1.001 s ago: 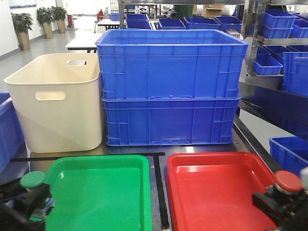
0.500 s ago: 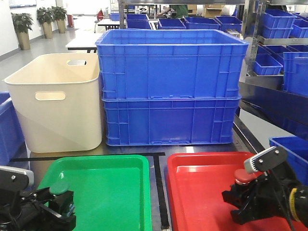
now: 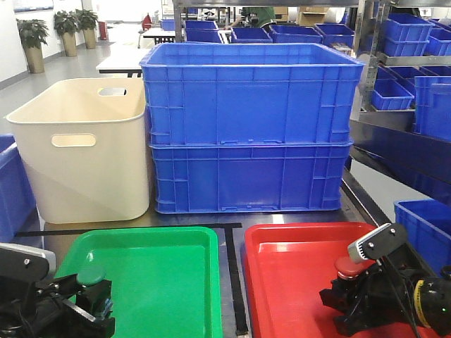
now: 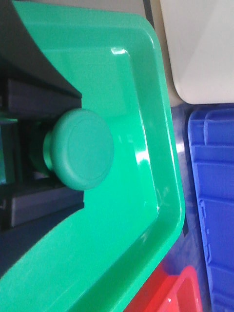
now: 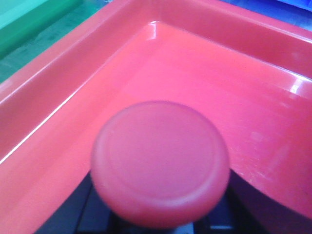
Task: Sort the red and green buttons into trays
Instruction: 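Open both grippers to release the buttons into the trays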
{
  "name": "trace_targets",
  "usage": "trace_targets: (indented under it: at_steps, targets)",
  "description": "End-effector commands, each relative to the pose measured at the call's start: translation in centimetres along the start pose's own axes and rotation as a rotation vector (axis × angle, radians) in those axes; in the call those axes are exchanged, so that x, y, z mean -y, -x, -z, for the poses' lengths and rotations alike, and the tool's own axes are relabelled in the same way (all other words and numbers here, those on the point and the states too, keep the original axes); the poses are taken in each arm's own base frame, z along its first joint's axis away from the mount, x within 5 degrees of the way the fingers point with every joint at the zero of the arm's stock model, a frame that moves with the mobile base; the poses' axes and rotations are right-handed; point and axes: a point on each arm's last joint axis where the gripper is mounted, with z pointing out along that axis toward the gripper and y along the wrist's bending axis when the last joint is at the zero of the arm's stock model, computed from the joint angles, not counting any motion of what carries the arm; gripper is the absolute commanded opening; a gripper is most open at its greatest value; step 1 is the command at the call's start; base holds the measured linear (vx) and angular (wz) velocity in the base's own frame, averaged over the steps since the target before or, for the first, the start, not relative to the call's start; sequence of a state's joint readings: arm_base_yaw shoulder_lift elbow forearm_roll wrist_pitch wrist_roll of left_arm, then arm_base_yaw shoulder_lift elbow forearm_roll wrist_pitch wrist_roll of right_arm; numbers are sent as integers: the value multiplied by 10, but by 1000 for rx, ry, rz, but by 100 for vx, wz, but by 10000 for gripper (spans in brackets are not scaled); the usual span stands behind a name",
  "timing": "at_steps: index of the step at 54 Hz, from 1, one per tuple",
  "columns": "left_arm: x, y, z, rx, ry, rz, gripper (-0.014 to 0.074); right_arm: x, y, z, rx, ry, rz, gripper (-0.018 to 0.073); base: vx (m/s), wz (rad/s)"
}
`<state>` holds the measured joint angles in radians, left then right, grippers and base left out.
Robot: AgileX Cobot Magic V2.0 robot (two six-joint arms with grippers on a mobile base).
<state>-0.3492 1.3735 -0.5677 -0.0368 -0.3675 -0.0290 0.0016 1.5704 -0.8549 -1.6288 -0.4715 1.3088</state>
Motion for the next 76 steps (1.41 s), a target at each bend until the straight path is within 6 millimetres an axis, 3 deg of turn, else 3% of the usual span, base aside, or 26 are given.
trace_targets:
  at_steps: [1,9,15,28,38,44,49,57,59,66,76]
  targets:
    - [4,26,4,158,-18,2,396,1,20,10,84,-13,-22,508,0,0]
    - [3,26,4,159,-17,13,533,1,21,11,94,-18,-52,612,0,0]
    - [3,28,5,177,-17,11,578,0,24,14,106,-22,-45,618,0,0]
    - [4,39,21,196,-20,12,580,-8,43,41,190,-44,1,585,0,0]
    - [5,49,49,180,-24,12,564,-22,65,79,305,-58,-1,546,0,0]
    - [5,52,73,124,-25,12,489,-36,76,109,385,-38,-44,462,0,0]
    - [5,48,93,43,-24,13,372,-51,81,137,413,-32,3,320,0,0]
    - [6,31,128,-179,-42,74,68,-75,75,175,470,-23,11,13,0,0]
    - [8,26,137,-227,-59,92,-10,-81,70,183,487,-25,22,-17,0,0]
    - [15,23,165,-248,-142,137,-8,-99,43,196,498,-5,37,-14,0,0]
    - [22,31,209,-42,-251,159,-6,-115,4,201,497,-15,32,-13,0,0]
